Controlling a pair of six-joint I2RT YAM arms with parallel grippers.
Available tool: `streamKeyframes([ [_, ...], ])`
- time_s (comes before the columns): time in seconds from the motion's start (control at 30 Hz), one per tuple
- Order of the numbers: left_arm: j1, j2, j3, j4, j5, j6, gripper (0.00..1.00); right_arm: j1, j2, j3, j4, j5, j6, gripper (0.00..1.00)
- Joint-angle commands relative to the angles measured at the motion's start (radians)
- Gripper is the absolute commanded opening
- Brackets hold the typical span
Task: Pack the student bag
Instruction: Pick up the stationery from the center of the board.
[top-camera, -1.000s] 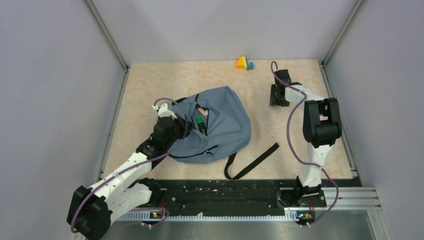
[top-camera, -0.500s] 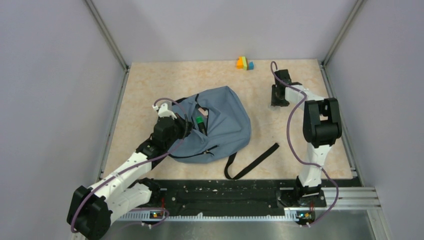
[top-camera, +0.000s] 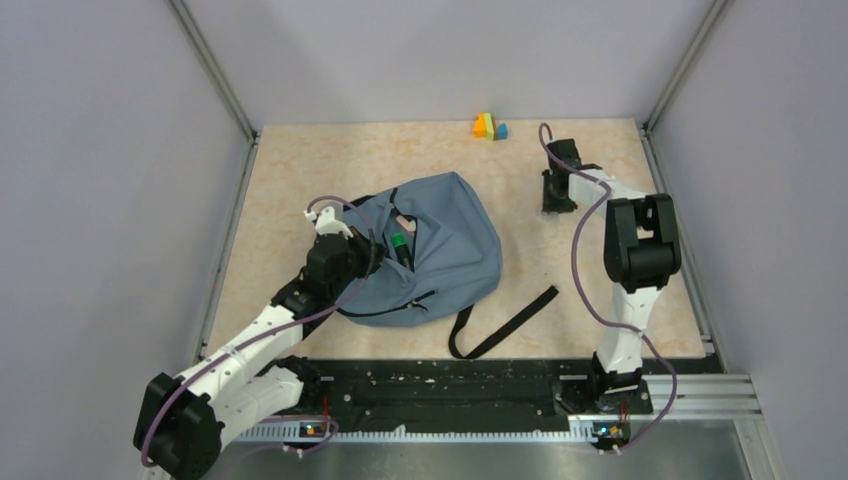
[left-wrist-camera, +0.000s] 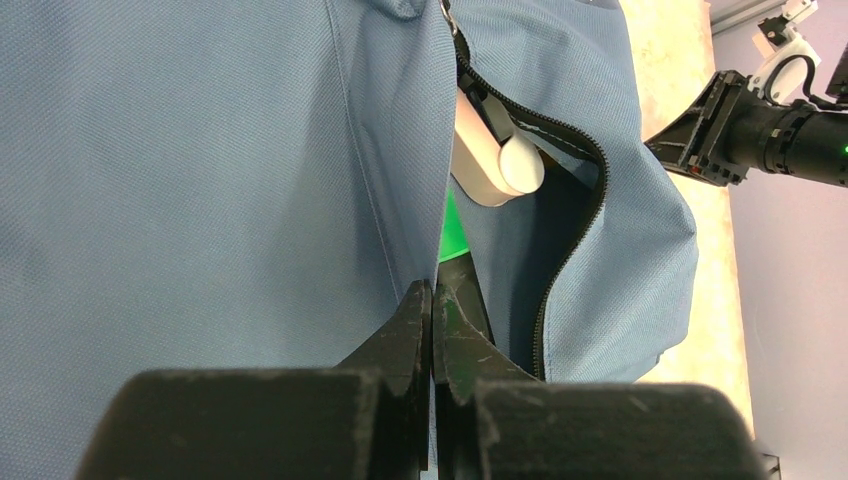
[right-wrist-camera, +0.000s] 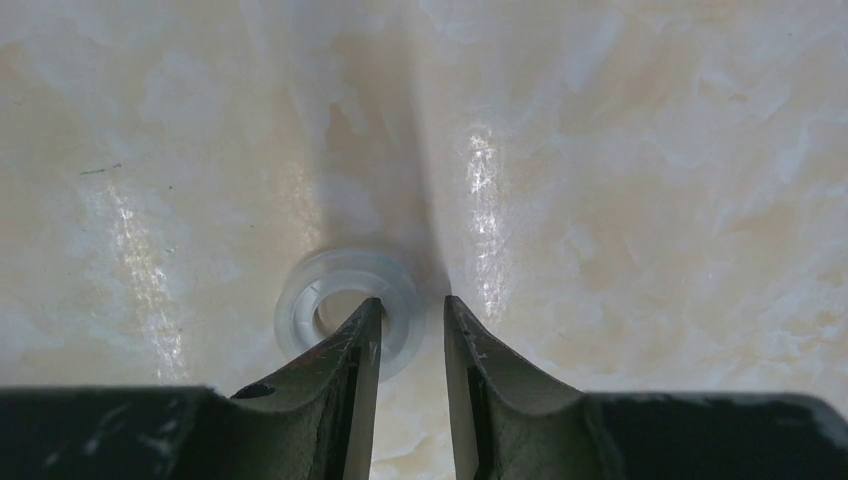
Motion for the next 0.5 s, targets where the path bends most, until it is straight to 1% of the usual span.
streamKeyframes([
  [0.0, 0.01, -0.033, 0.037, 0.02, -0.031, 0.015, 0.0, 0.006, 0.032, 0.052, 0.016, 0.004, -0.018, 0.28],
  [0.13, 0.012, -0.037, 0.035, 0.018, -0.034, 0.016, 0.0, 0.007, 0.043, 0.058, 0.007, 0.006, -0.015, 0.28],
  [0.27, 0.013, -0.039, 0.034, 0.018, -0.034, 0.016, 0.0, 0.006, 0.05, 0.06, 0.002, 0.0, -0.013, 0.25],
  [0.47, 0.013, -0.039, 0.035, 0.019, -0.034, 0.016, 0.0, 0.006, 0.071, 0.081, -0.027, -0.016, -0.008, 0.23],
])
